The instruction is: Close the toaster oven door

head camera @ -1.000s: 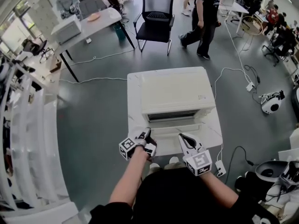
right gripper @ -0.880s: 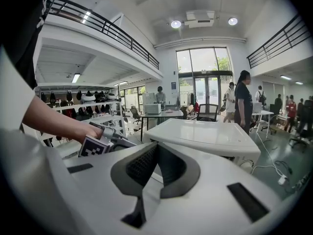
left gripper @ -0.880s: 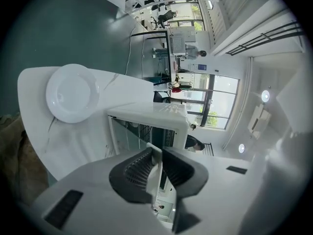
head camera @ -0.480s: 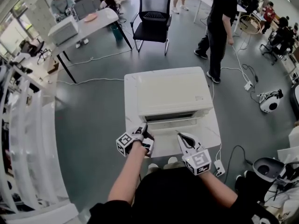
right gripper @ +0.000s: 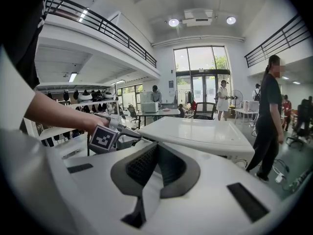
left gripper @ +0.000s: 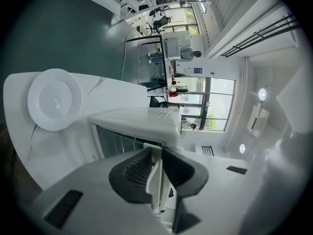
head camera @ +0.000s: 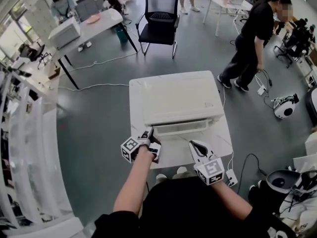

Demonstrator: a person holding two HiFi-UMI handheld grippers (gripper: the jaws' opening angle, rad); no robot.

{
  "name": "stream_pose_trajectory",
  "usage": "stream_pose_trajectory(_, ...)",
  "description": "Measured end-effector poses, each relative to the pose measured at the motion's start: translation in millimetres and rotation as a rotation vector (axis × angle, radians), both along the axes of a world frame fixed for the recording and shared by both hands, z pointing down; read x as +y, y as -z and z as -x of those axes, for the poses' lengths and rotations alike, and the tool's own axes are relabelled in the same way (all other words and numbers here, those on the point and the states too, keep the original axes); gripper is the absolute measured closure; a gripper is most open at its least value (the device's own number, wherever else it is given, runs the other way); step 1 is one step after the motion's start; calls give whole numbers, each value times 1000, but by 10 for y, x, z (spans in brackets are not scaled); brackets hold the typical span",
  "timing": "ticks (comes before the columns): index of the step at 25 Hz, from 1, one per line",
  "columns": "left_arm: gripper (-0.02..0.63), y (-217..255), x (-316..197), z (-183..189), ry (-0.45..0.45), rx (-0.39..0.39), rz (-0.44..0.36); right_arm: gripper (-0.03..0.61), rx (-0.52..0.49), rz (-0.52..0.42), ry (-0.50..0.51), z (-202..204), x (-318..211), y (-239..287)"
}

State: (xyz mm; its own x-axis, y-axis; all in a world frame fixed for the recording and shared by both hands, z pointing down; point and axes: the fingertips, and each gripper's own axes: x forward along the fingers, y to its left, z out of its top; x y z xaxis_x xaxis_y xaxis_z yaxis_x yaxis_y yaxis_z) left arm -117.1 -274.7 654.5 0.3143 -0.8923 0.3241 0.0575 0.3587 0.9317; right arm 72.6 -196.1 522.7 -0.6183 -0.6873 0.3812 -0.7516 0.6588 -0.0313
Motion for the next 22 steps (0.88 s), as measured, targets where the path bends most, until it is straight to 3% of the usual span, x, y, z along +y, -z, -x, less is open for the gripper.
stream_pose_trajectory(8, 534, 0, -15, 38, 58, 5, -12, 565, 6, 4, 1, -4, 11, -10)
stream_pose_trajectory(22, 534, -19, -58, 27, 68, 5, -30, 565, 6, 6, -4, -39, -69, -18)
